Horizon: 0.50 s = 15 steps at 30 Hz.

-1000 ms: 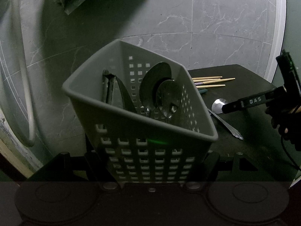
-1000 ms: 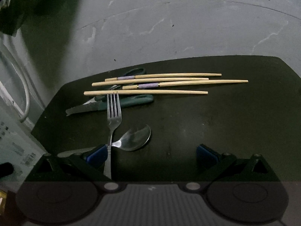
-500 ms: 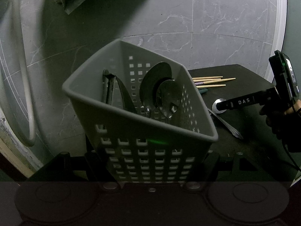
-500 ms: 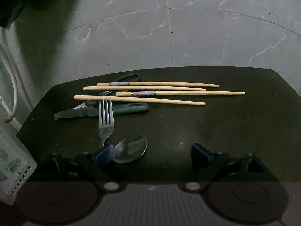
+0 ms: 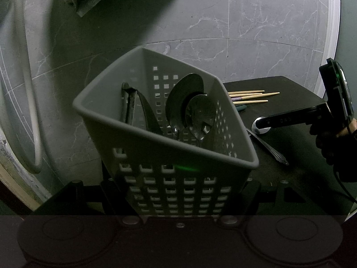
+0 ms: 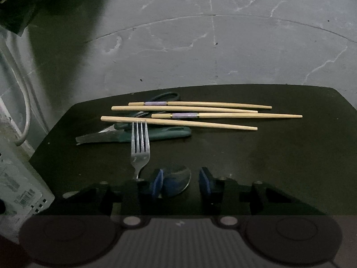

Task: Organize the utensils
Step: 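Grasp the metal spoon from the pile with the right gripper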

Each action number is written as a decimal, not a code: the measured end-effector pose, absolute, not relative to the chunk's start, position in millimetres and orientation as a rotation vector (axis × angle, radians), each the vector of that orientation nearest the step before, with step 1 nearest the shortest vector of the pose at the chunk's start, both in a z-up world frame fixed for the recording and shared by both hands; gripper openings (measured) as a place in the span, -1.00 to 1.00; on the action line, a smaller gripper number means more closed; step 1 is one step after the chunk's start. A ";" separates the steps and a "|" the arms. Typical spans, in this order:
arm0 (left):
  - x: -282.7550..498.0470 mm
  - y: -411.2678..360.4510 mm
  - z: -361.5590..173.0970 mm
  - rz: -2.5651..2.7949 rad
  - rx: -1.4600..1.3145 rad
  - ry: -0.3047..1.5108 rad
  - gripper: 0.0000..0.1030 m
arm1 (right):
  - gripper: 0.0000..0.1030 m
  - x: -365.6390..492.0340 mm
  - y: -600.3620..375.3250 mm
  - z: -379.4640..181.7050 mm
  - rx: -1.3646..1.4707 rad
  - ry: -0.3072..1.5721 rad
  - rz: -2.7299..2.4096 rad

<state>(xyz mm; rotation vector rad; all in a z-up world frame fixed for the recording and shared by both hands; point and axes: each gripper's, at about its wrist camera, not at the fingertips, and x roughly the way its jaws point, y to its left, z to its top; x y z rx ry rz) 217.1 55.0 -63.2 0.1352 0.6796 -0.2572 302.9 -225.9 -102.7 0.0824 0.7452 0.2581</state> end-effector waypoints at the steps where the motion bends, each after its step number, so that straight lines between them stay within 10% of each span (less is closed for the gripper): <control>1: 217.1 55.1 -63.2 -0.257 0.135 0.680 0.49 | -0.25 302.9 -226.3 -102.8 0.091 0.745 0.261; 15: 217.4 55.6 -63.4 -0.258 0.134 0.680 0.49 | -0.87 300.2 -243.9 -100.5 0.218 0.724 0.234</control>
